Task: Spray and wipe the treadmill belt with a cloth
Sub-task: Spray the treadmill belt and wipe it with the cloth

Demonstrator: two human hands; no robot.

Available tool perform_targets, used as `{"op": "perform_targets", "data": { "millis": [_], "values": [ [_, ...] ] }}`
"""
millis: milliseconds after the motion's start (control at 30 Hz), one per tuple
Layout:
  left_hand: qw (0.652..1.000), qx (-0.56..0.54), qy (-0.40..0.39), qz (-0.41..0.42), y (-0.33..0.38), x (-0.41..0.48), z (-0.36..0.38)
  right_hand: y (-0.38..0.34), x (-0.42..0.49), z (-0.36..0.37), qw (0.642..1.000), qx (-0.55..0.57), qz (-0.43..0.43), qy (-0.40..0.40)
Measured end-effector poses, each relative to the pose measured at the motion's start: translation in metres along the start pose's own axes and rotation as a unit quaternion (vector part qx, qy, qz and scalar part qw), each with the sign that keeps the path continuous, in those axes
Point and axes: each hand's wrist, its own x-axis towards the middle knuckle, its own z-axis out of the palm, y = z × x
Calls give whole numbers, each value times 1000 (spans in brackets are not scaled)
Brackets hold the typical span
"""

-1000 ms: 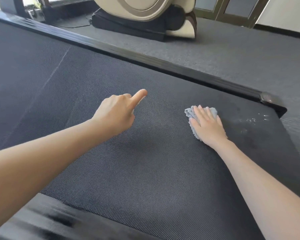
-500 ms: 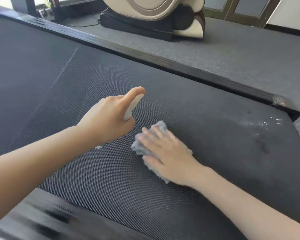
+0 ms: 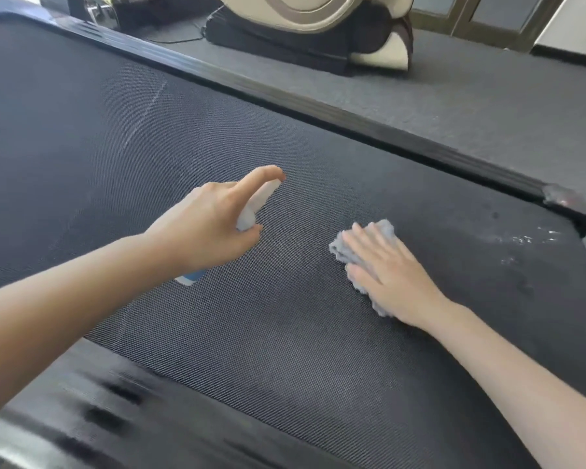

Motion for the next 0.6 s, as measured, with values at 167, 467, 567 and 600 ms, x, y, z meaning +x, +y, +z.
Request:
{"op": "perform_targets", "data": {
  "millis": [167,467,567,600],
  "values": [
    [1000,-8,7,18,-2,4,7,-51,-71,-1,992,21,-106,-65],
    [1000,-1,0,9,4,9,5,-30,71,4,1000,-18,-7,-10],
    [1000,3,-1,5,7,6,1,-24,81,4,1000,-21,10,-10],
    [1000,1,-2,5,9,5,0,-25,73,4,1000,-13,6,-10]
  ]
}}
